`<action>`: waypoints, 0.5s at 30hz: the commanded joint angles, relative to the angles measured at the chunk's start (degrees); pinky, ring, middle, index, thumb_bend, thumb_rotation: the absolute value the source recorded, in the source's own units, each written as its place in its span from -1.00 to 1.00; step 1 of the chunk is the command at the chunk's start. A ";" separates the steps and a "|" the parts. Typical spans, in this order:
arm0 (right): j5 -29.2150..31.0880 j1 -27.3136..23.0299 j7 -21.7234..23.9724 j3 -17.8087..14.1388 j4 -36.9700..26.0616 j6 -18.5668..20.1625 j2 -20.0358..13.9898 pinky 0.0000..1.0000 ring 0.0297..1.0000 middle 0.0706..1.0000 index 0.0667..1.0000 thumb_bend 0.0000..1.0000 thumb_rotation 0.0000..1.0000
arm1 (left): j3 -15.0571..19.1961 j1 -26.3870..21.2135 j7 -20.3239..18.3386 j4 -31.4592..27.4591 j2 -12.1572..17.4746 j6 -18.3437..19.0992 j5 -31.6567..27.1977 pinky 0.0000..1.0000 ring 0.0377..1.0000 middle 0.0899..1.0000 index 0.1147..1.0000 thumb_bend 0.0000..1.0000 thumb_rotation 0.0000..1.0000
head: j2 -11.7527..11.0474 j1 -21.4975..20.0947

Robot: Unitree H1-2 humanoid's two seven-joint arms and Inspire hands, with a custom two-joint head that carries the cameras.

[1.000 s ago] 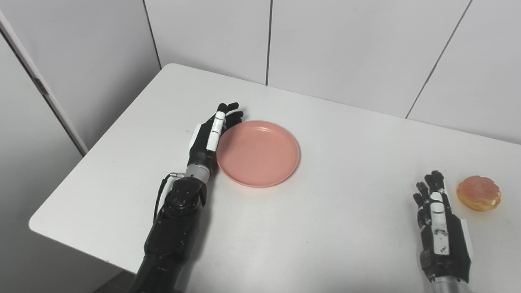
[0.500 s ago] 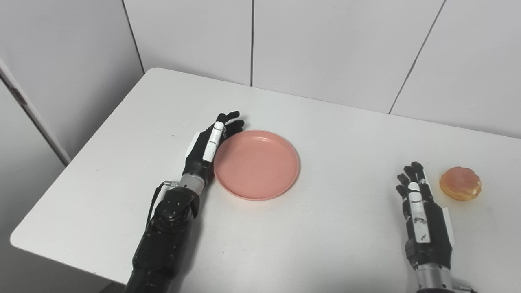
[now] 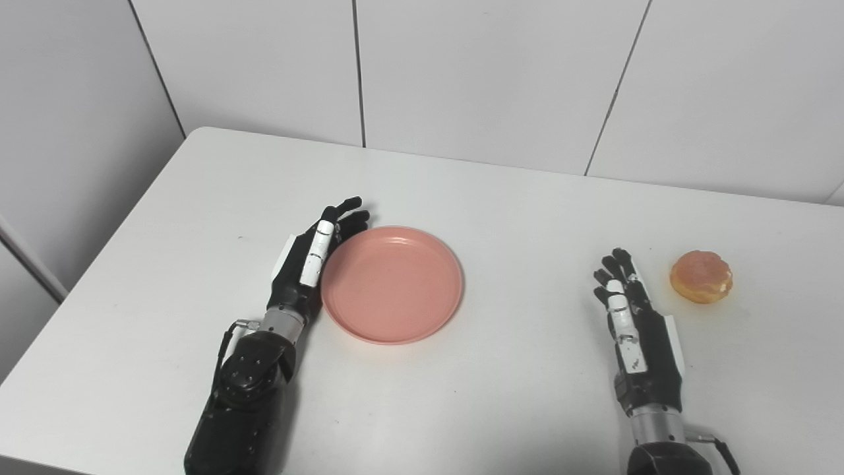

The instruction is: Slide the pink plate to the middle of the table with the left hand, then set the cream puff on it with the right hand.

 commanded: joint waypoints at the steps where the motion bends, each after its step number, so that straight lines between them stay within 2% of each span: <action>1: -0.21 -1.63 -0.03 0.23 -0.78 -2.28 0.32 0.90 0.85 0.86 0.88 0.11 0.69 | -1.39 0.78 -2.65 -0.74 -0.76 0.17 -0.70 0.72 0.67 0.61 0.57 0.39 1.00 | -0.03 -0.55; 7: -1.20 -2.09 -0.13 1.03 -0.23 -2.14 0.18 0.94 0.89 0.89 0.91 0.11 0.78 | -2.00 1.64 -4.26 -1.92 -1.06 0.65 -2.05 0.78 0.71 0.65 0.62 0.42 1.00 | 0.18 -2.25; 15: -1.51 -2.34 -0.26 1.23 -0.14 -1.83 0.17 0.94 0.90 0.91 0.93 0.11 0.78 | -3.02 4.27 -2.47 -6.18 -3.89 2.31 -0.71 0.76 0.70 0.63 0.62 0.39 1.00 | 0.26 -2.85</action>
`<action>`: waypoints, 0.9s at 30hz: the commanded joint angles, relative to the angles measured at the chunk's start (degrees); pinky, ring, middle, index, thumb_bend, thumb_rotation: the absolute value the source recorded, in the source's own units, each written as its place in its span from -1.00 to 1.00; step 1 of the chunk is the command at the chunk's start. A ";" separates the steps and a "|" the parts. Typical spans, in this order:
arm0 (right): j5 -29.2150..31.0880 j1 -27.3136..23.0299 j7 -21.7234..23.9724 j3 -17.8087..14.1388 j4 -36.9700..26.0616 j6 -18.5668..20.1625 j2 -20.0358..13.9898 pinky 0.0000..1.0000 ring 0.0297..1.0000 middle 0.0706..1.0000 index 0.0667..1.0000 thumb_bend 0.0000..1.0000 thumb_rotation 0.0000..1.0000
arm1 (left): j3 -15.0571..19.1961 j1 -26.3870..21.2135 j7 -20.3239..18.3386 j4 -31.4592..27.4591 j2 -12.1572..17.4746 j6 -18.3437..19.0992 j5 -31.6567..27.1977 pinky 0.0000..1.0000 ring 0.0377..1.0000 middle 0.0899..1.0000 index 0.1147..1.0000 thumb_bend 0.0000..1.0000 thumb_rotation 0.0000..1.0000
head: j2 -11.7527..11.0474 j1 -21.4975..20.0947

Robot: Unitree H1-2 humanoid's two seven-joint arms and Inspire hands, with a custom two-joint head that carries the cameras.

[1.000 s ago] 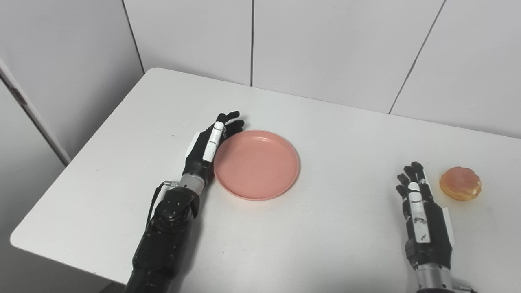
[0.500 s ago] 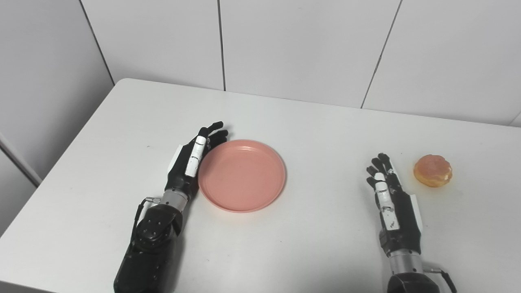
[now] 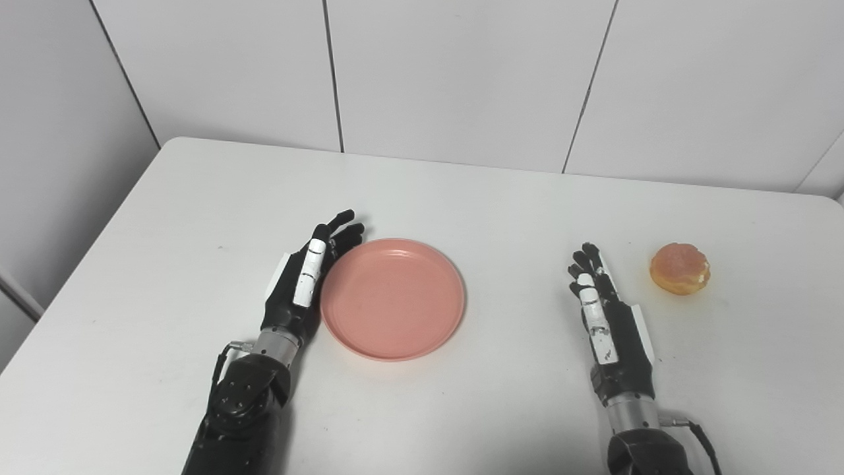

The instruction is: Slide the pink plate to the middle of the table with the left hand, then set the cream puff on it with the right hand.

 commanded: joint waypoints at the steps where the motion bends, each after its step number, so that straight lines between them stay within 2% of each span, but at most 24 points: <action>1: -0.06 -1.64 0.10 0.14 -1.07 -1.68 0.13 0.94 0.90 0.91 0.93 0.11 0.78 | -1.78 1.01 -0.87 -1.98 -1.38 1.35 0.49 0.76 0.70 0.63 0.62 0.39 1.00 | 0.18 0.12; 12: 0.14 -1.90 0.04 -0.01 -0.74 -1.59 0.11 0.95 0.89 0.90 0.93 0.12 0.75 | -3.96 3.93 -1.16 -6.86 -3.81 4.85 -0.72 0.85 0.83 0.75 0.73 0.34 1.00 | 0.17 -0.28; 18: -0.12 -1.88 0.04 0.02 -0.67 -1.71 -0.04 0.94 0.89 0.90 0.92 0.12 0.77 | -4.49 4.70 -1.28 -7.78 -4.25 4.82 -0.08 0.86 0.83 0.76 0.75 0.32 1.00 | 0.39 -0.85; 24: 0.12 -1.81 0.14 0.05 -0.81 -1.52 0.04 0.93 0.89 0.90 0.92 0.10 0.74 | -5.97 5.52 -1.78 -8.28 -4.52 4.23 0.40 0.85 0.81 0.74 0.72 0.37 1.00 | 0.39 -0.85; 27: 0.27 -1.90 0.26 0.07 -0.50 -1.75 0.03 0.93 0.89 0.90 0.92 0.10 0.73 | -6.74 5.60 -2.60 -7.80 -4.34 3.45 0.23 0.86 0.81 0.74 0.71 0.34 1.00 | -0.05 -2.23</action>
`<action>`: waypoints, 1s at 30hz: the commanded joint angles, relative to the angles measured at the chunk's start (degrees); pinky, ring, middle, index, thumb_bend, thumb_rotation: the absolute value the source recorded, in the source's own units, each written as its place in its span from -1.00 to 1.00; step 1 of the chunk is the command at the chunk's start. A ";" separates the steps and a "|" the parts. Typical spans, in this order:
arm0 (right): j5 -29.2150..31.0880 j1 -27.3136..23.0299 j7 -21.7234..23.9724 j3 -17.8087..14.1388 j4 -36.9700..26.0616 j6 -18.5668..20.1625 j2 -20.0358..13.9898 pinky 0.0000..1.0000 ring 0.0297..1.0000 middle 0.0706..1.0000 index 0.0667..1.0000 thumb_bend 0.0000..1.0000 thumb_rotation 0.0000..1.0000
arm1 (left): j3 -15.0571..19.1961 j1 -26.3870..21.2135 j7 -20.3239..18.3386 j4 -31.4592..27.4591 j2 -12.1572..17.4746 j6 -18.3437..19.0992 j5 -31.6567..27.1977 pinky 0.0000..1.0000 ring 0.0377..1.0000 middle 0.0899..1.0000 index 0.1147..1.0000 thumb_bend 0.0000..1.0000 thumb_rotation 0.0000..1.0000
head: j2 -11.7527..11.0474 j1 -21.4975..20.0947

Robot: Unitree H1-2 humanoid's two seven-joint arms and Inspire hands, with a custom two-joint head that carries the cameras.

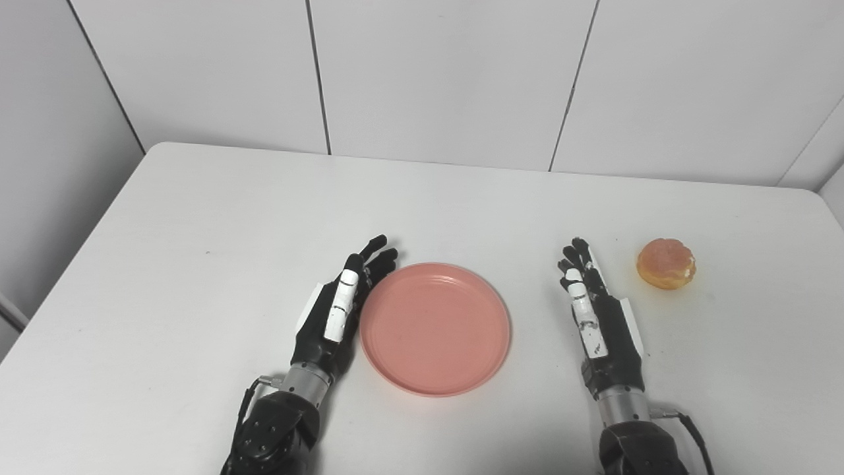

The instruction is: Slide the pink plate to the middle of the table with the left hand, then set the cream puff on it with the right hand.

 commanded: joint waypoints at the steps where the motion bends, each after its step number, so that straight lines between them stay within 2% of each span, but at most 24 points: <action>1: 0.20 -1.46 0.23 0.07 -0.67 -1.77 0.13 0.94 0.89 0.90 0.92 0.09 0.73 | -0.98 0.29 -1.70 0.02 -0.29 -0.61 0.08 0.88 0.81 0.75 0.71 0.34 1.00 | -0.05 0.05; 6: -0.26 -1.66 0.01 0.39 -0.24 -1.70 0.44 0.94 0.88 0.90 0.92 0.10 0.73 | -1.31 0.49 -2.11 0.31 -0.25 -1.14 0.36 0.87 0.80 0.73 0.69 0.35 0.98 | -0.28 -1.82; 10: -0.18 -2.05 0.08 0.49 0.87 -2.93 0.48 0.95 0.90 0.91 0.93 0.13 0.73 | -1.74 0.41 -2.64 0.05 -0.26 -0.42 0.19 0.88 0.82 0.74 0.70 0.33 1.00 | -0.10 -1.82; 20: -0.17 -2.32 -0.02 0.42 1.35 -2.99 0.48 0.97 0.91 0.91 0.93 0.16 0.72 | -2.48 0.10 -4.28 0.89 0.13 -0.76 -0.22 0.86 0.85 0.79 0.75 0.33 1.00 | -0.04 -1.60; 30: -0.66 -2.57 -0.36 0.11 1.24 -3.09 -0.02 0.97 0.92 0.92 0.94 0.12 0.76 | -2.20 -0.05 -3.41 2.65 -0.38 -3.56 1.21 0.86 0.85 0.78 0.75 0.32 0.99 | -0.39 -1.47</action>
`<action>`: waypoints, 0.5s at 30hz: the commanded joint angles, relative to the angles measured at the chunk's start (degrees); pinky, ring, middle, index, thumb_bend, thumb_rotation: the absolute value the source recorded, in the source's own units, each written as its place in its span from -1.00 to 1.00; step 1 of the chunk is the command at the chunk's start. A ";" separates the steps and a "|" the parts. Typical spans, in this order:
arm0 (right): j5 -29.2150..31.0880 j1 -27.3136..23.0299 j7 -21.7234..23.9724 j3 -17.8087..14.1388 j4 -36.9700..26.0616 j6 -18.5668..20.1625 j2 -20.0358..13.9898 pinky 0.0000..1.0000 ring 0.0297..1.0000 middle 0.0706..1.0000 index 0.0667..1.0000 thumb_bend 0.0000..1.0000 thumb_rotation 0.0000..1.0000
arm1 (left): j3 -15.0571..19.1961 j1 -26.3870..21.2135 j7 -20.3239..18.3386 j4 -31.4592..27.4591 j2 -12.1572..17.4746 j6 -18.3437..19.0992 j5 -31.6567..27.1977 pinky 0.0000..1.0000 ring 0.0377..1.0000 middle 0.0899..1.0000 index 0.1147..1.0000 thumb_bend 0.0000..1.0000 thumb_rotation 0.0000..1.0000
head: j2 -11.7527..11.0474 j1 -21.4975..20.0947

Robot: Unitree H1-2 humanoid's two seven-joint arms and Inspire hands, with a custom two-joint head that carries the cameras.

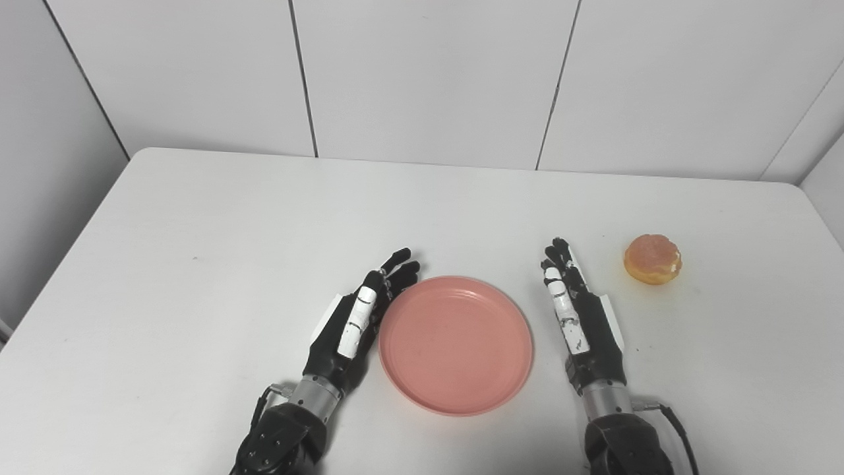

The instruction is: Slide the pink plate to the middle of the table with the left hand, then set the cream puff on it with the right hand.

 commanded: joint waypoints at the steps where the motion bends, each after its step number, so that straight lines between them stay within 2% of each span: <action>1: -0.53 -1.82 -0.37 -0.30 -0.84 -3.21 -0.29 0.96 0.92 0.93 0.95 0.11 0.77 | 0.02 -0.13 0.09 0.91 -0.39 -0.80 0.98 0.89 0.85 0.79 0.77 0.31 0.99 | -0.04 0.03; 5: -3.27 -2.93 -3.50 -1.68 -0.19 -3.94 -0.36 0.89 0.86 0.86 0.89 0.14 0.70 | 0.40 -0.20 0.78 1.71 -0.90 -2.11 1.66 0.92 0.86 0.81 0.79 0.31 0.98 | -0.39 0.00; 9: -5.16 -4.44 -3.59 -1.75 0.76 -6.01 -2.44 0.94 0.91 0.90 0.94 0.20 0.80 | 0.54 -0.23 1.63 2.19 -1.32 -3.12 2.89 0.91 0.85 0.80 0.79 0.30 0.99 | -0.42 -0.05; 12: -8.05 -6.15 -5.16 -2.27 1.33 -8.18 -4.50 0.95 0.93 0.93 0.96 0.20 0.83 | 0.15 -0.51 2.65 3.64 -1.07 -5.49 5.81 0.89 0.84 0.80 0.80 0.30 1.00 | -0.55 -0.22; 15: -10.88 -7.42 -6.76 -2.96 0.78 -8.49 -6.04 0.97 0.93 0.94 0.96 0.18 0.87 | 0.23 -0.74 3.14 4.55 -1.11 -6.43 7.20 0.88 0.84 0.81 0.81 0.31 1.00 | -0.70 -0.19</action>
